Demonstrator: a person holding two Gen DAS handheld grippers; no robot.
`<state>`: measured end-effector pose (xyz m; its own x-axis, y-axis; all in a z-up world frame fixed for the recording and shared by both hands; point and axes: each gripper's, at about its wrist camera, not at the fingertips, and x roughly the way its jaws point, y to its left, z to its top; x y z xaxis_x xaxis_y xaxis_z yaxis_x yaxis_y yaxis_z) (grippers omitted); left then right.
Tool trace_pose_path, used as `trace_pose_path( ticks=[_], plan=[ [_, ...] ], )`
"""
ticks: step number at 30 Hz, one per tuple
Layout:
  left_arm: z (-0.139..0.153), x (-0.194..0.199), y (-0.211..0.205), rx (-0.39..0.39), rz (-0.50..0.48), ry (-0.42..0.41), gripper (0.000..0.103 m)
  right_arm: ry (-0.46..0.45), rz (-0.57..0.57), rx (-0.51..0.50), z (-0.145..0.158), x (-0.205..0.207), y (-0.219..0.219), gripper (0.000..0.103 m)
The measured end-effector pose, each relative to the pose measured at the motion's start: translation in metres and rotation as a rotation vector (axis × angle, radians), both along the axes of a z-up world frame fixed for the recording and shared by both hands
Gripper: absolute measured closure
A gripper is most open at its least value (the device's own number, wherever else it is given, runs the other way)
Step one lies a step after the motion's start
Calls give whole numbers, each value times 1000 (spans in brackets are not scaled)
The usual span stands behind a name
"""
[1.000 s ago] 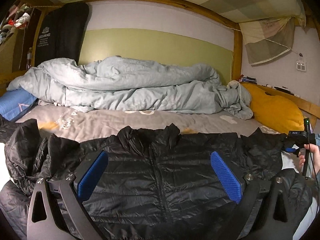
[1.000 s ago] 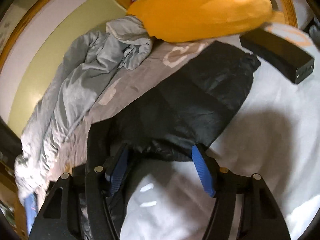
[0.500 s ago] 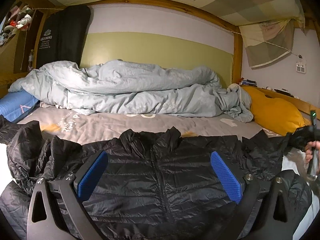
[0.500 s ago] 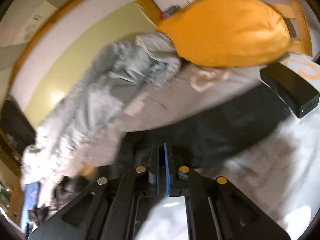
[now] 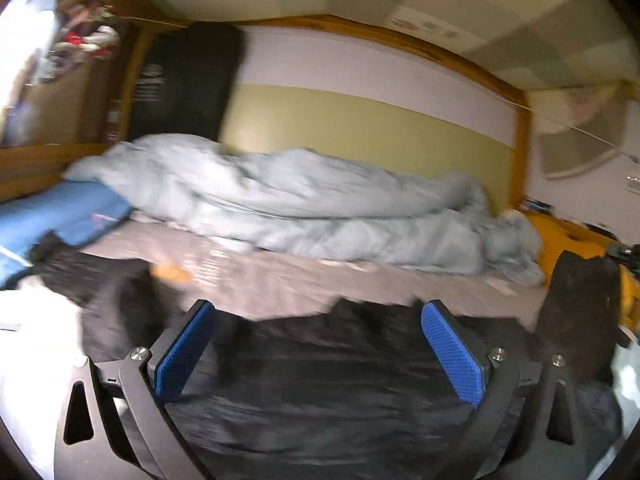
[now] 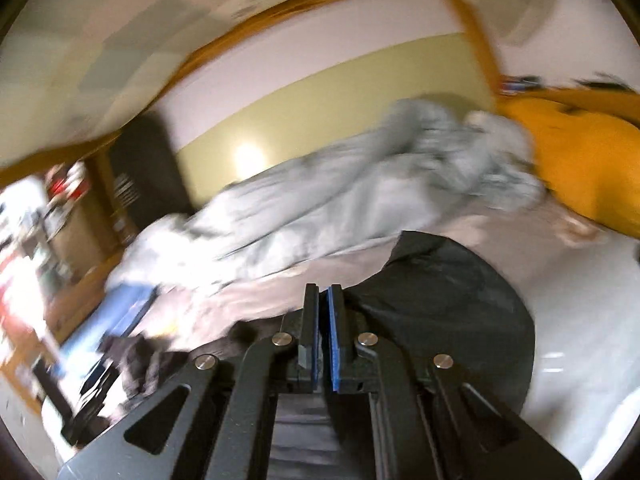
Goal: Fold large clothes
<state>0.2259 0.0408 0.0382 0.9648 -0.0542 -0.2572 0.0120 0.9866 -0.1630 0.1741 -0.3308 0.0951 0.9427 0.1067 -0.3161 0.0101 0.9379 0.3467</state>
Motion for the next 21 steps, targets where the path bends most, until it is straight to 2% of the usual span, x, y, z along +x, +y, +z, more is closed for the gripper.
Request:
trace_pose_path(
  ticks=[2, 4, 8, 10, 12, 15, 17, 18, 19, 21],
  plan=[
    [2, 1, 22, -19, 43, 5, 0, 33, 105, -20, -4, 20, 50, 99],
    [1, 3, 36, -47, 56, 14, 0, 98, 173, -34, -22, 40, 94, 99],
    [-4, 8, 48, -56, 76, 29, 0, 266, 211, -70, -82, 81, 161, 98],
    [-6, 9, 48, -44, 78, 36, 0, 365, 239, -45, -110, 96, 178, 94],
    [-7, 11, 46, -35, 69, 47, 0, 446, 204, -23, -129, 99, 184, 94],
    [-10, 14, 48, -52, 52, 62, 0, 448, 215, 23, -129, 84, 183, 92],
    [-11, 15, 48, -52, 55, 66, 0, 412, 197, 3, -117, 70, 178, 62],
    [-11, 15, 49, -49, 54, 67, 0, 383, 188, 1, -109, 63, 175, 38],
    [-11, 15, 48, -36, 54, 68, 0, 341, 171, -1, -100, 54, 170, 33],
    [-12, 15, 44, -18, 54, 67, 0, 284, 121, -29, -82, 40, 158, 33]
  ],
)
